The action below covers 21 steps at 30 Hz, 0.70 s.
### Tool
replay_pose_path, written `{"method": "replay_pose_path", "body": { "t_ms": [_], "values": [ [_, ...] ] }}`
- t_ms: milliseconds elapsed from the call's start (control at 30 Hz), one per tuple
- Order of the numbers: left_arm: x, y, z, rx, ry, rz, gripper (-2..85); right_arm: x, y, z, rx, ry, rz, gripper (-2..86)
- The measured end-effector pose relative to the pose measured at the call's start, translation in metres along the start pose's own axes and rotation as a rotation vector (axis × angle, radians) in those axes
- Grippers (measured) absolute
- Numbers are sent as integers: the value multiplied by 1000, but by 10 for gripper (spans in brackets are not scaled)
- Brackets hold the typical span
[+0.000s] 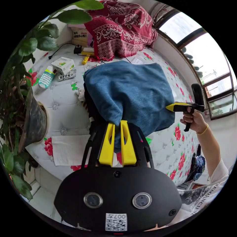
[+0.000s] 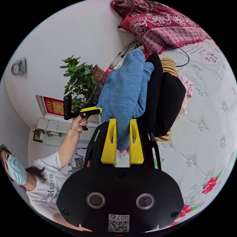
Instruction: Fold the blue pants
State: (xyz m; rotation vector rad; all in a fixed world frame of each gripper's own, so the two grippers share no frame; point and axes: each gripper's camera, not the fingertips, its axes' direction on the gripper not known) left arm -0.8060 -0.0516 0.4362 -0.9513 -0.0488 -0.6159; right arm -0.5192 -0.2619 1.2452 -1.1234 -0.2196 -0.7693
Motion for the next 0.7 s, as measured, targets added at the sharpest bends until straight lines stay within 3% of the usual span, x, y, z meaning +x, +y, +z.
{"method": "replay_pose_path", "body": {
  "t_ms": [200,267,333,433,533,700],
  "values": [
    [38,125,-39,320,-136,-19,-1,-40,105,-23,221,36,-165,52],
    [79,188,-58,529,-117,75,-7,-78,174,-38,370,107,-272,48],
    [113,226,-61,617,-36,155,-9,-110,231,-45,482,222,-328,39],
    [170,265,-48,596,135,309,-9,-158,328,-48,605,364,-356,15],
    [234,303,-31,586,207,492,-10,-196,414,-49,689,354,-372,2],
    [327,360,-14,466,368,719,-10,-246,533,-41,693,551,-410,-2]
  ]
}}
